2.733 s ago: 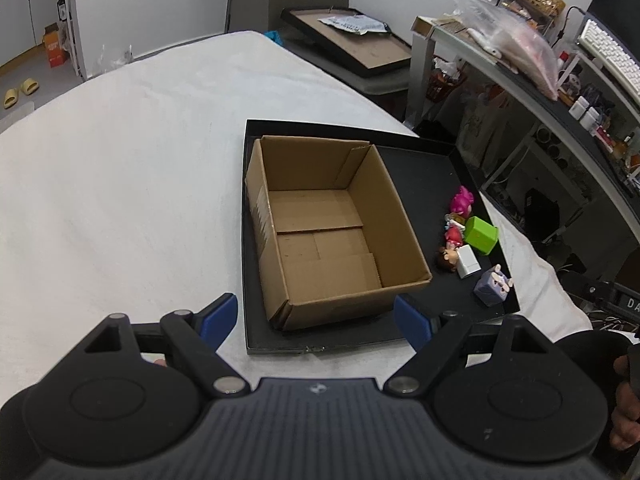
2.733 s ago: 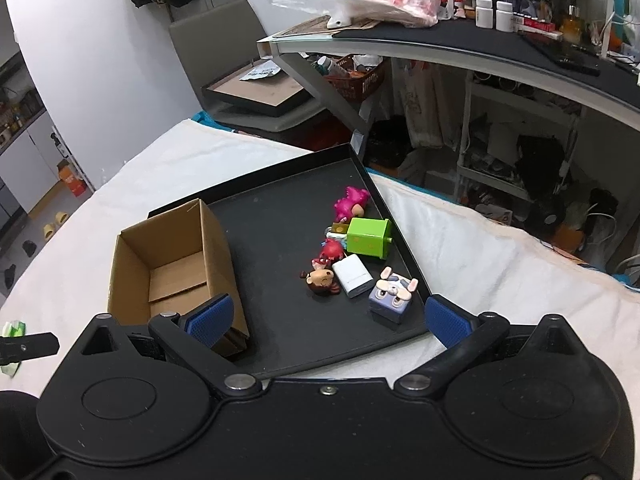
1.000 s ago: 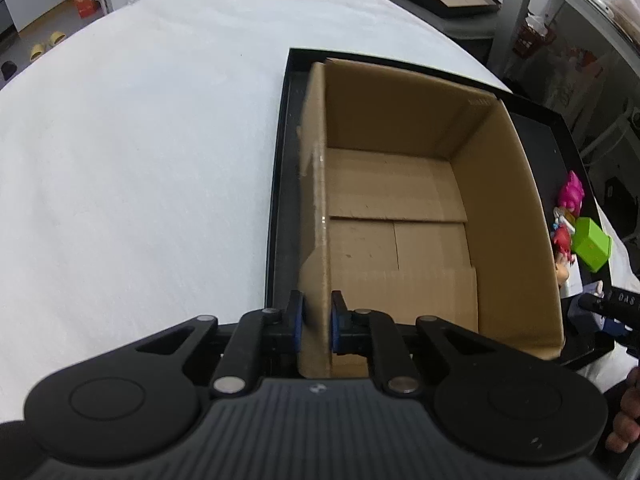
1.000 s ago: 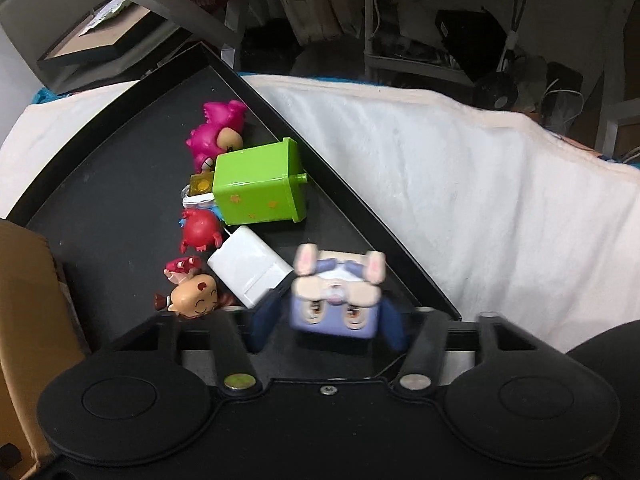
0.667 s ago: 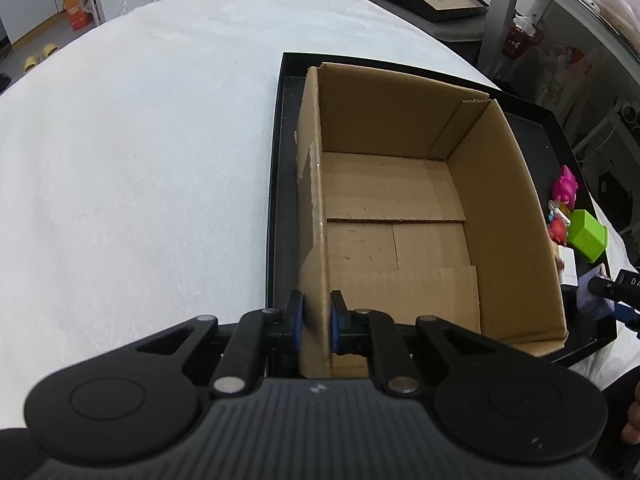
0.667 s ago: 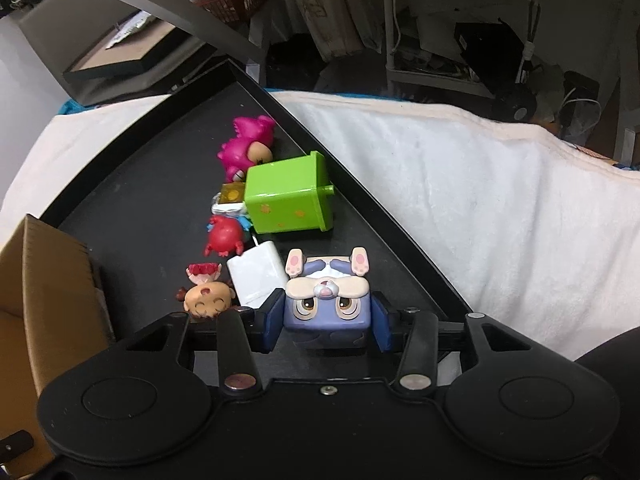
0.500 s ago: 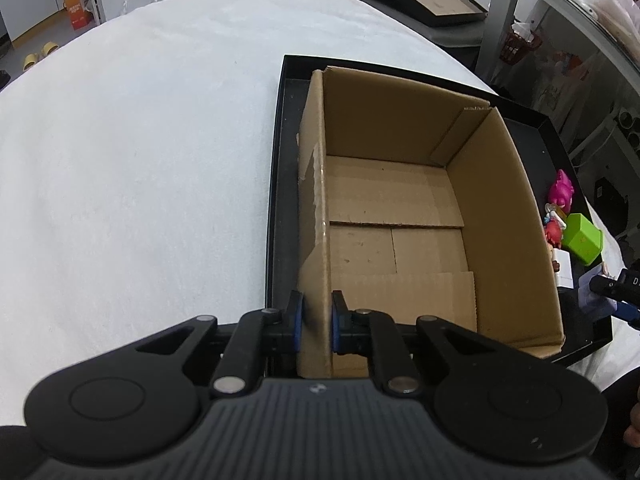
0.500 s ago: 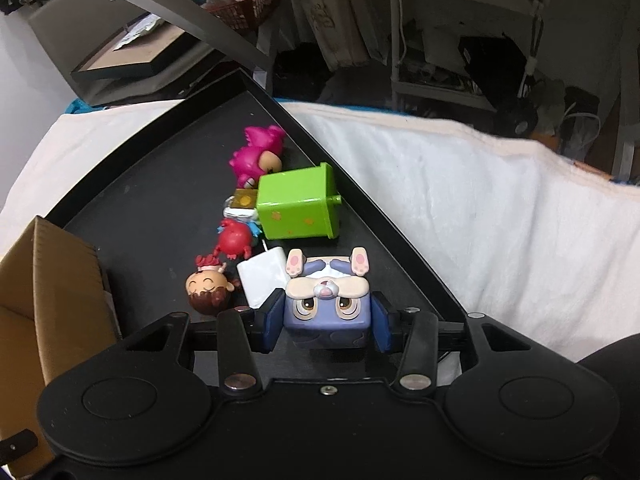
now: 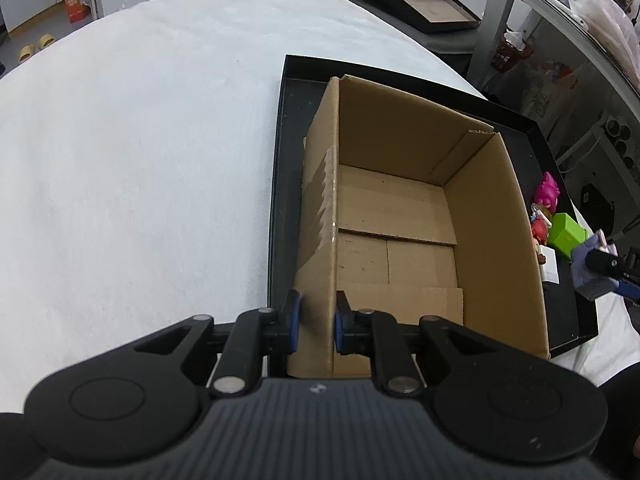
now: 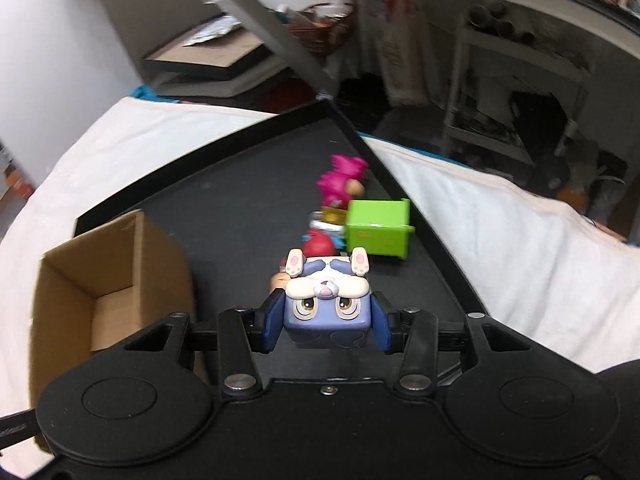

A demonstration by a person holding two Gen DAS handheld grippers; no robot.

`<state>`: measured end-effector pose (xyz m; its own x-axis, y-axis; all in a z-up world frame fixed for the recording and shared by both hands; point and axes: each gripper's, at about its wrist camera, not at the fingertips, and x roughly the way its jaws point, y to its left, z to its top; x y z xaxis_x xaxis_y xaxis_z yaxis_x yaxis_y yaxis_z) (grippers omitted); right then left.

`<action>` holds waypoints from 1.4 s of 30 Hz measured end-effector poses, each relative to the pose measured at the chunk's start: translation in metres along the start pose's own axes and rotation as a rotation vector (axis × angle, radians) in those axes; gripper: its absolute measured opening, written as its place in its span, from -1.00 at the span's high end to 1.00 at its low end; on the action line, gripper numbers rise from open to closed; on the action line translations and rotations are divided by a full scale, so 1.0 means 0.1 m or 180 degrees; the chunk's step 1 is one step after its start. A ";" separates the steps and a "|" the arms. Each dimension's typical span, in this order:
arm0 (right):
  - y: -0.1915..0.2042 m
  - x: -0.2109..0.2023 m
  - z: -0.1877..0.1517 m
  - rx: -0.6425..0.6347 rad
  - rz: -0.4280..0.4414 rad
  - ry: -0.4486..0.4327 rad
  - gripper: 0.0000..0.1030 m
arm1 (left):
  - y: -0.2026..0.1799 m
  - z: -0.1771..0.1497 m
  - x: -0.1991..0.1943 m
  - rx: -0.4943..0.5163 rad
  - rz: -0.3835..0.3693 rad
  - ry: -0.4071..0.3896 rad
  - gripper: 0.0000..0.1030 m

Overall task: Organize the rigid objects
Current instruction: 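Lift the bunny cube with the right tool and lower it into the box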

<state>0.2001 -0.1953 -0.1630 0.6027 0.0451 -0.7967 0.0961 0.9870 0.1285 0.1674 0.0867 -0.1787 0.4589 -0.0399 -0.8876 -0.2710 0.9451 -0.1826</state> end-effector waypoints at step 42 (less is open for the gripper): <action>1.59 -0.27 0.03 -0.1257 0.0780 0.0208 0.15 | 0.06 0.01 0.08 -0.0058 -0.0393 0.0109 0.65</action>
<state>0.2009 -0.0404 -0.1193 0.5175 0.2812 -0.8081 -0.3593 0.9286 0.0930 0.1701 0.0927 -0.1866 0.4608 -0.1670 -0.8717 -0.2295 0.9263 -0.2988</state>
